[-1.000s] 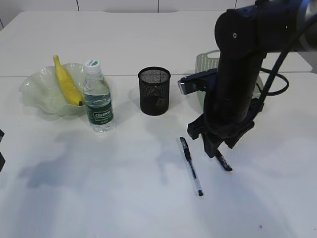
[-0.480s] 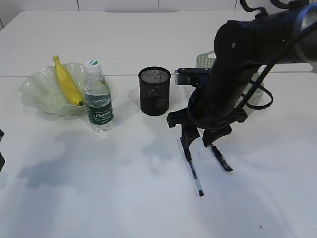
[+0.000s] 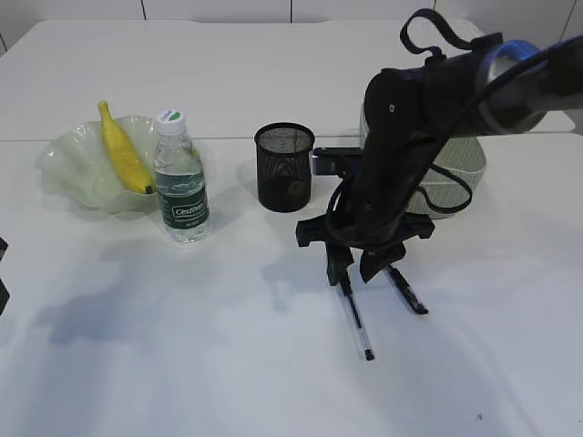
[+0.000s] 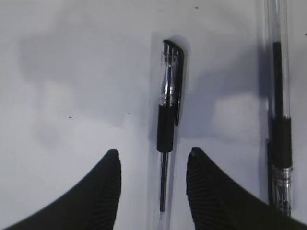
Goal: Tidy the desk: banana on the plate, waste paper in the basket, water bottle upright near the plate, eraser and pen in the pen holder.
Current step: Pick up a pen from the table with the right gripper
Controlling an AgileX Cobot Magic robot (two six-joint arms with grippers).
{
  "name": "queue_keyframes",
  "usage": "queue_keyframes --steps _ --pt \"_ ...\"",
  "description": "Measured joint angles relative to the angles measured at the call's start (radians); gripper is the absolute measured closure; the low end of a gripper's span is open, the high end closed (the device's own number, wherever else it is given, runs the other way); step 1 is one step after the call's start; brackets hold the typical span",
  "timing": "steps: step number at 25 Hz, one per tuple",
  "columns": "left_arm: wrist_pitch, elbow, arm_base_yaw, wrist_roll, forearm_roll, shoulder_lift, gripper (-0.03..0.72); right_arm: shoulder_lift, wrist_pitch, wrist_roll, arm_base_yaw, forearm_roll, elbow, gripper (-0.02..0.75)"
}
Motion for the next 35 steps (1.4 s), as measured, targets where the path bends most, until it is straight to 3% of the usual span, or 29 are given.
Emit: queue_keyframes --steps 35 --pt "-0.042 0.000 0.000 0.000 0.000 0.000 0.298 0.082 -0.044 0.034 0.000 -0.021 -0.008 0.408"
